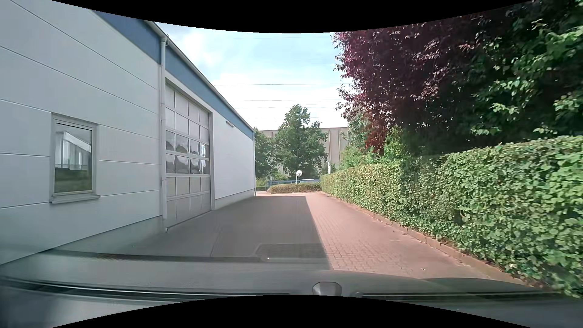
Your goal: Follow the waypoints while adhering to traffic rules and regulations
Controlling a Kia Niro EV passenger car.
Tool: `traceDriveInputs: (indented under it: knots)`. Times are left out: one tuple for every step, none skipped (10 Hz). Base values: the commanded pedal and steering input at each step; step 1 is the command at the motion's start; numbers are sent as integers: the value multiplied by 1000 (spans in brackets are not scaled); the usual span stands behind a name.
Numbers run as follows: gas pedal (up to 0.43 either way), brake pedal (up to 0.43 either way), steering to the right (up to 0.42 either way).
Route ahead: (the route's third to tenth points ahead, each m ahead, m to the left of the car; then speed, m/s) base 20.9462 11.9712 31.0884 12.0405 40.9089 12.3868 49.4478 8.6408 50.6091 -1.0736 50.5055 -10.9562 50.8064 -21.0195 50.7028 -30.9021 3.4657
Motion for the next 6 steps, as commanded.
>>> traceDriveInputs:
  knots:
    - [0, 0, -33]
    - [8, 0, -33]
    - [8, 0, -32]
    - [8, 0, -32]
    - [8, 0, -32]
    - [20, 0, -33]
